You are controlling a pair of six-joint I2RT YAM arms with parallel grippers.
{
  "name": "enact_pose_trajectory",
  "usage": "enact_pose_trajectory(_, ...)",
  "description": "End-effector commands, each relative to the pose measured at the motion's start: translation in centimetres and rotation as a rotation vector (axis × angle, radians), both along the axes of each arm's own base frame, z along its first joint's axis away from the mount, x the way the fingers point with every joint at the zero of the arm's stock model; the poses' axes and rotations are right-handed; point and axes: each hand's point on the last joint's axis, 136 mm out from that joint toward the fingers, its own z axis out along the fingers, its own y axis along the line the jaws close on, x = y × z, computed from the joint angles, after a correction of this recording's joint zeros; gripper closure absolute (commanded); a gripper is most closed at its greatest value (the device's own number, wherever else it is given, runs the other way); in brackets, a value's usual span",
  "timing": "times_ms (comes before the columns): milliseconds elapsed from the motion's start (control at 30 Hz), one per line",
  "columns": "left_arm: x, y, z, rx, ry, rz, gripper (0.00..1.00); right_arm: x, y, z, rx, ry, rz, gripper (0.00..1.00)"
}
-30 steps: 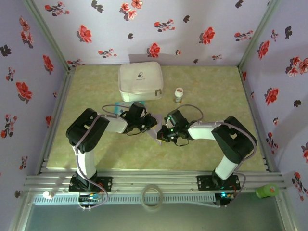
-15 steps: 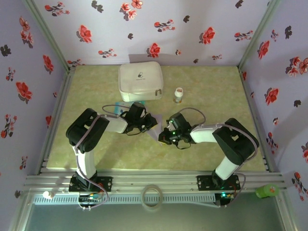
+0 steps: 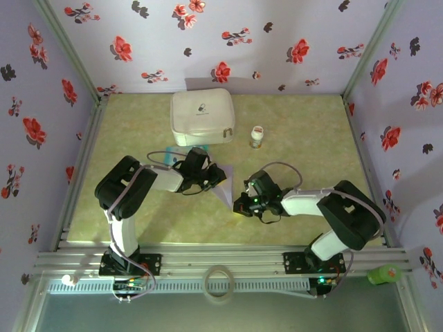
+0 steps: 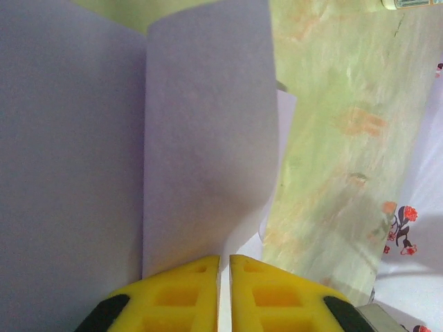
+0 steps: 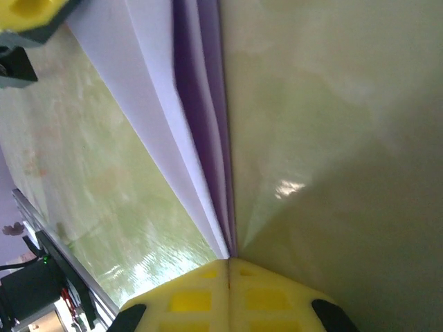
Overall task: Fold a paper plane with a square sheet of paper (pick it up from the middle)
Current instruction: Fourth fold the wing at the center of the table.
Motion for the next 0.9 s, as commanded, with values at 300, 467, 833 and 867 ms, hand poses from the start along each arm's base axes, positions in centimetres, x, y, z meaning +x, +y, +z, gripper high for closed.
enact_pose_trajectory(300, -1.0, 2.0, -2.9, 0.066, 0.062, 0.089, 0.87, 2.2, -0.1, 5.3, 0.009, -0.088, -0.043, 0.95)
enact_pose_trajectory(467, -1.4, 2.5, -2.7, 0.071, 0.053, 0.15, 0.88, 4.2, 1.9, 5.7, 0.045, -0.077, -0.049, 0.95)
enact_pose_trajectory(833, -1.8, 2.9, -2.1, 0.096, 0.031, 0.183, 0.88, 6.5, 3.5, 4.1, 0.022, -0.057, -0.061, 0.94)
enact_pose_trajectory(867, -1.8, 2.8, -2.1, 0.097, 0.03, 0.181, 0.87, 6.6, 3.5, 3.8, 0.018, -0.051, -0.065, 0.94)
